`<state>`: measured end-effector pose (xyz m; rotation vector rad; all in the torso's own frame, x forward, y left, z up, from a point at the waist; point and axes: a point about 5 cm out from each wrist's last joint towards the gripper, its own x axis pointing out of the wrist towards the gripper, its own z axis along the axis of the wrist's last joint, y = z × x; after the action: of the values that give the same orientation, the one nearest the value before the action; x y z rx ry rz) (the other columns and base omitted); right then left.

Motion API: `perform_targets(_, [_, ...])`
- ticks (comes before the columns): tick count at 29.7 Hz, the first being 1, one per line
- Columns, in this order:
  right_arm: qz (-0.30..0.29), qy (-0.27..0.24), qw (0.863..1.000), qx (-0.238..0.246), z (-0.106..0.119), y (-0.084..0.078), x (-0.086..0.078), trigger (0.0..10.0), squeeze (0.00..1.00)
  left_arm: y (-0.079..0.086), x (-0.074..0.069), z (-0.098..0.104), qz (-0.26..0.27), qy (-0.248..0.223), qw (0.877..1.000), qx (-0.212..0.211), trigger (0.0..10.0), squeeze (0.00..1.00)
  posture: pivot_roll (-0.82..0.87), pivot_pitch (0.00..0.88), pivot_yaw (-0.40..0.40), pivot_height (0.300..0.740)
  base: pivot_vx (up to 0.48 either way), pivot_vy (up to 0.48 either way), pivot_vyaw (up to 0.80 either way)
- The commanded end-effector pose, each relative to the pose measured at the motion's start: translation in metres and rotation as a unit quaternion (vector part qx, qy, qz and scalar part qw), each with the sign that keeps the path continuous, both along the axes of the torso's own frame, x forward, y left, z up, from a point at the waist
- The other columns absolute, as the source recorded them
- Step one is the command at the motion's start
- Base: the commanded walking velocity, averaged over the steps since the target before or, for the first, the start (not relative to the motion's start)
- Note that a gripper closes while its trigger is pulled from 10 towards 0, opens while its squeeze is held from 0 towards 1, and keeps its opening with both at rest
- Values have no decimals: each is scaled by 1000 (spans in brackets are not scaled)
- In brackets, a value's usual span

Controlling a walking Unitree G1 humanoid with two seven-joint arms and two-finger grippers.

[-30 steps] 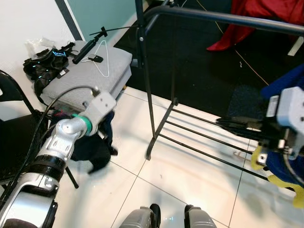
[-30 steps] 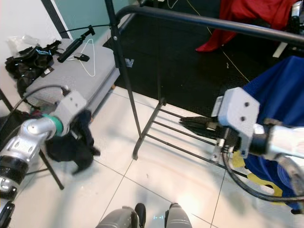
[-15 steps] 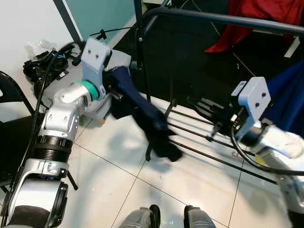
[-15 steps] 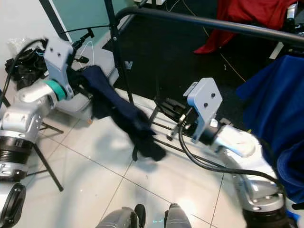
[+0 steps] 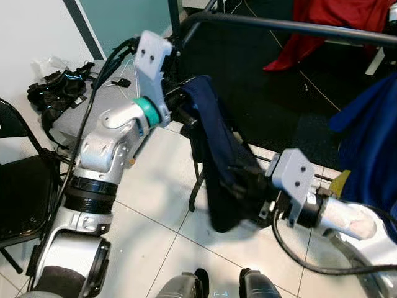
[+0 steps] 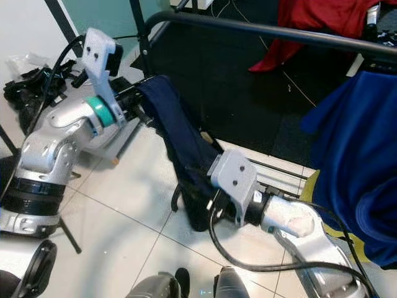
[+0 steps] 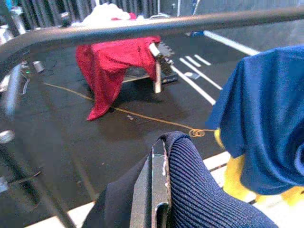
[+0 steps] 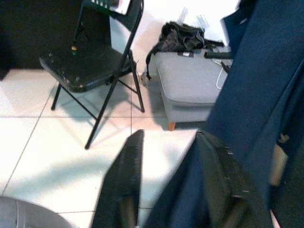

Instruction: Hang hanger

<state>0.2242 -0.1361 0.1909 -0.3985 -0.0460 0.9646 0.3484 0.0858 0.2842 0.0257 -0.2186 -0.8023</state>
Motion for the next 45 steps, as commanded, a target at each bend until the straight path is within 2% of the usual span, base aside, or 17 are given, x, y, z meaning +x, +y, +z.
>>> perform_targets(1, [18, 8, 1000, 0, -2, 6, -6, 10000, 1000, -1, -5, 15, -11, -23, 1000, -9, 10000, 0, -164, 122, 187, 740, 0, 0, 0])
perform_targets(4, [24, 18, 999, -13, -10, 9, -6, 10000, 1000, -1, -10, 21, -22, -24, 999, -12, 10000, 0, -155, 121, 184, 740, 0, 0, 0])
perform_targets(6, [9, 4, 999, -34, -16, 10, -1, 10000, 1000, 1, -14, 23, -27, -26, 999, -12, 10000, 0, -152, 122, 183, 740, 0, 0, 0])
perform_targets(7, [1, -2, 999, -40, -18, 10, 2, 10000, 0, 3, -15, 25, -27, -27, 999, -13, 10000, 0, -148, 121, 181, 740, 0, 0, 0])
perform_targets(24, [-112, -73, 991, -14, -20, 16, 43, 10000, 0, 6, -9, 53, -4, -40, 998, -49, 10000, 0, -148, 115, 195, 740, 0, 0, 0])
perform_targets(28, [-132, -80, 987, -41, -28, 12, 47, 10000, 0, 0, -12, 63, -25, -44, 996, -73, 10000, 0, -146, 116, 194, 740, 0, 0, 0])
perform_targets(30, [-150, -82, 982, -80, -39, 7, 52, 10000, 0, -4, -16, 69, -42, -51, 994, -83, 10000, 0, -145, 115, 191, 740, 0, 0, 0])
perform_targets(31, [-163, -87, 977, -108, -45, 3, 55, 10000, 0, -5, -18, 72, -47, -54, 994, -86, 10000, 0, -146, 114, 190, 740, 0, 0, 0])
perform_targets(33, [-200, -108, 956, -187, -61, -6, 66, 10000, 0, -6, -22, 78, -63, -60, 991, -99, 10000, 0, -141, 112, 187, 740, 0, 0, 0])
perform_targets(36, [-244, -128, 940, -201, -64, -10, 78, 10000, 0, -6, -25, 81, -72, -60, 990, -107, 10000, 0, -137, 111, 183, 740, 0, 0, 0])
perform_targets(37, [-277, -137, 931, -194, -63, -11, 88, 10000, 0, -5, -27, 82, -74, -61, 989, -109, 10000, 0, -132, 109, 180, 740, 0, 0, 0])
perform_targets(40, [-303, -148, 925, -174, -58, -10, 98, 10000, 0, -4, -28, 83, -75, -61, 989, -110, 10000, 0, -129, 107, 176, 740, 0, 0, 0])
perform_targets(41, [-298, -142, 934, -133, -55, -3, 102, 10000, 0, -3, -29, 83, -76, -61, 989, -112, 10000, 0, -126, 106, 172, 740, 0, 0, 0])
perform_targets(42, [-298, -142, 934, -133, -55, -3, 102, 10000, 0, -3, -29, 83, -76, -61, 989, -112, 10000, 0, -126, 106, 172, 740, 0, 0, 0])
perform_targets(43, [-277, -128, 949, -75, -51, 7, 104, 10000, 0, -3, -29, 84, -76, -61, 989, -113, 10000, 0, -123, 104, 170, 740, 0, 0, 0])
perform_targets(44, [-277, -128, 949, -75, -51, 7, 104, 10000, 0, -3, -29, 84, -76, -61, 989, -113, 10000, 0, -123, 104, 170, 740, 0, 0, 0])
perform_targets(45, [-251, -100, 963, 2, -46, 17, 104, 10000, 0, -3, -30, 84, -75, -61, 989, -114, 10000, 0, -117, 103, 167, 740, 0, 0, 0])
